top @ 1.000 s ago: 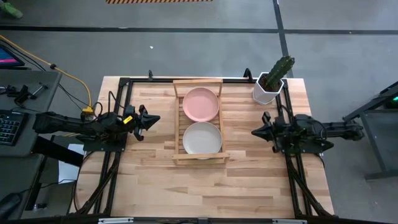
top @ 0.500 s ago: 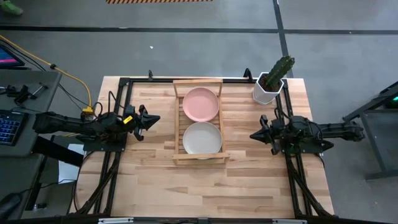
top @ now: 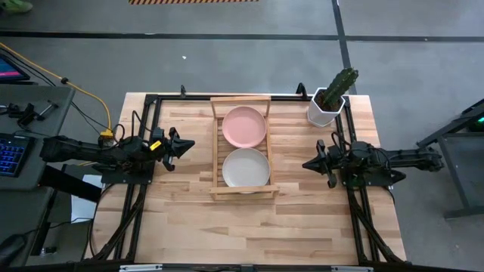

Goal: Place and stack plates onto a shelf
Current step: Return to Home Position

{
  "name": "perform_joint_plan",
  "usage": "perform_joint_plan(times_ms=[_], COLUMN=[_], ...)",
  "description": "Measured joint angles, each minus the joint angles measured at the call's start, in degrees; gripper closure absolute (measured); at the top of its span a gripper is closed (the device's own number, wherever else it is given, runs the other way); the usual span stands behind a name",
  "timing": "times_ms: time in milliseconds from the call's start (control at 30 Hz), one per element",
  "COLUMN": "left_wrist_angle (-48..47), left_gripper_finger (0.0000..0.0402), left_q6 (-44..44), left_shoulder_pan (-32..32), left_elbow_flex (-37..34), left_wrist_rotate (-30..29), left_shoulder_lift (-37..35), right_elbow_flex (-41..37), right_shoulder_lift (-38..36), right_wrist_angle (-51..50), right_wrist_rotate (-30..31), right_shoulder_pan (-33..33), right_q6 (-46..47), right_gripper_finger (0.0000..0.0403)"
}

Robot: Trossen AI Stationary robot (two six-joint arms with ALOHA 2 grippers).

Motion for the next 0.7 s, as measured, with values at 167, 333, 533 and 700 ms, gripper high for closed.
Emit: perform_joint_plan(times_ms=[167, 333, 533, 700], left_wrist_angle=[-0.41, -0.94, -2.34, -8.68], left_gripper_finger=[0.0401, 0.0401, 0.0401, 0.0401], left_q6=[0.0, 0.0, 0.0, 0.77], left_shoulder_pan=[0.0, 0.0, -0.06, -0.83], left_elbow_flex=[0.0, 0.0, 0.0, 0.04], left_wrist_rotate=[0.0, 0.0, 0.0, 0.44], left_shoulder_lift=[0.0, -0.02, -0.85, -8.31], right_elbow_flex=[0.02, 0.04, 0.04, 0.06], right_shoulder_lift=[0.0, 0.0, 0.0, 0.0], right_wrist_angle=[-0.09, -0.13, -0.16, -0.17], right_wrist_rotate=[0.19, 0.19, 0.19, 0.19], right_shoulder_pan=[0.0, 0.0, 0.0, 0.0], right_q6=[-0.11, 0.16, 0.28, 0.28], right_gripper_finger=[0.0403, 0.0403, 0.0403, 0.0403])
